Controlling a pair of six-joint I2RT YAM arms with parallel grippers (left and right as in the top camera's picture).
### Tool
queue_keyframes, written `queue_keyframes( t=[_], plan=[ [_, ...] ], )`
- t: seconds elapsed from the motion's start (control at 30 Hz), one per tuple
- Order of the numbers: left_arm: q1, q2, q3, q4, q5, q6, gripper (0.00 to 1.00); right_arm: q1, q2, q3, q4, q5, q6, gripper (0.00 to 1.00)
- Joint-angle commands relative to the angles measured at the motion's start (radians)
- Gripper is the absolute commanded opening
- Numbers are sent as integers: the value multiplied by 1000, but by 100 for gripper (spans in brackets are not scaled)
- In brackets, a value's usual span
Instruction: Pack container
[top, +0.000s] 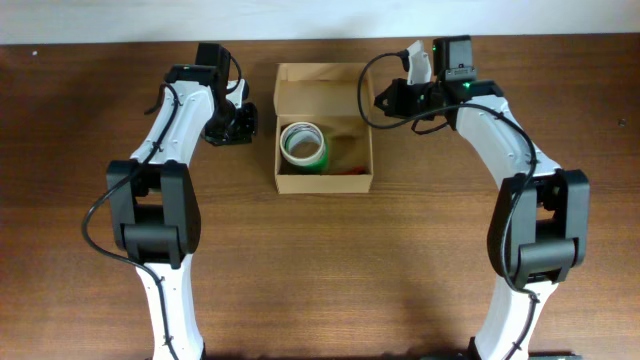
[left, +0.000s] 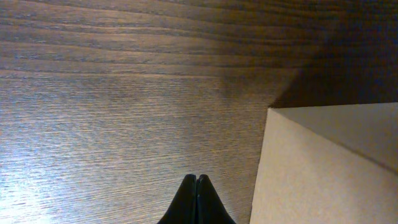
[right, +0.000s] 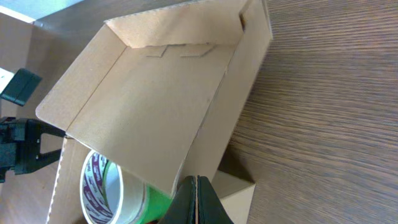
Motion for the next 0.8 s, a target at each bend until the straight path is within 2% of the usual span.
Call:
queue_keyframes(
  t=[0.0, 0.2, 0.33, 0.53, 0.77],
  plan=[
    [0, 2, -2, 0, 14, -8, 2, 11, 0, 19, 10, 5, 12, 4],
    [1, 2, -2, 72, 25, -9, 2, -48, 0, 19, -8, 5, 43, 4],
    [9, 6, -2, 167, 183, -20, 1, -64, 10, 19, -42, 1, 67, 4],
    [52, 53, -2, 261, 403, -115, 2, -63, 53, 19, -106, -44, 69, 3],
    [81, 98, -2, 284, 491, -149, 1, -62, 104, 17, -114, -161, 69, 4]
  ],
)
